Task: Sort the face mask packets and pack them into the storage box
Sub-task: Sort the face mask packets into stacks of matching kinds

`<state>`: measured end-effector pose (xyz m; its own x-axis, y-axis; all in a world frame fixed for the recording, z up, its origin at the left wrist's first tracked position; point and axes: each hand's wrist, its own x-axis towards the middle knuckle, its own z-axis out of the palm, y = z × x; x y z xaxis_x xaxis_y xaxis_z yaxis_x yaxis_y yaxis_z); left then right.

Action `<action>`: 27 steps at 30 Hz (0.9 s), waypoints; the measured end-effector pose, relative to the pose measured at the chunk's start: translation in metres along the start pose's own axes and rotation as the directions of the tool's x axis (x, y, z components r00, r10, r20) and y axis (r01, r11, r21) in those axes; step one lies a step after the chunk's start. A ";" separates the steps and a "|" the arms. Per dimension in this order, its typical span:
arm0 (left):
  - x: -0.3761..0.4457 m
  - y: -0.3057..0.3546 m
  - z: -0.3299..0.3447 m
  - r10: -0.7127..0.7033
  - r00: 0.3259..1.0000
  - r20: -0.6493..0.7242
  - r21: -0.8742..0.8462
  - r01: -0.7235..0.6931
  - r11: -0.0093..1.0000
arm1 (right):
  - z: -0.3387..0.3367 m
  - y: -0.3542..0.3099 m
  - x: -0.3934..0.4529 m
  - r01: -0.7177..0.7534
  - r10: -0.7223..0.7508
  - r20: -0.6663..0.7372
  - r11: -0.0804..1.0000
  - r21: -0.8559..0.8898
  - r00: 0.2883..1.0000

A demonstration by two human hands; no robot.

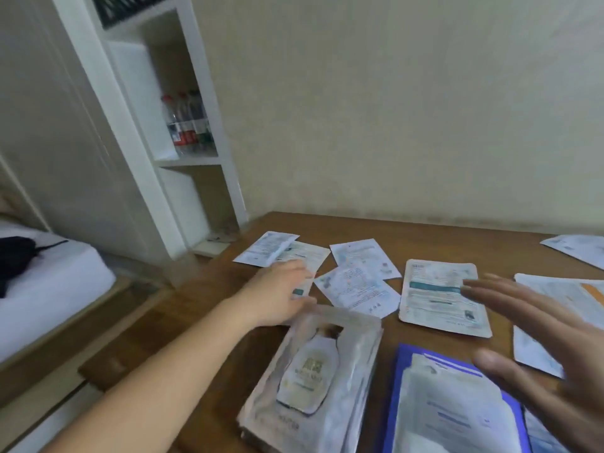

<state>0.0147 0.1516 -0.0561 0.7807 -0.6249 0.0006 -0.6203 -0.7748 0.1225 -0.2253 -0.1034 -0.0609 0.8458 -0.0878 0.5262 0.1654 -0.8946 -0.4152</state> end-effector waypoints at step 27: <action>-0.211 -0.106 0.077 0.273 0.952 -0.138 0.237 -0.236 0.942 | 0.148 -0.135 0.151 0.356 -0.331 0.694 0.927 0.115 0.639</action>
<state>-0.0904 0.3585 -0.1459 0.5841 -0.7934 0.1711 -0.7870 -0.6052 -0.1200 -0.0450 0.0690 -0.0358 0.8378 0.5445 -0.0410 0.5130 -0.8106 -0.2825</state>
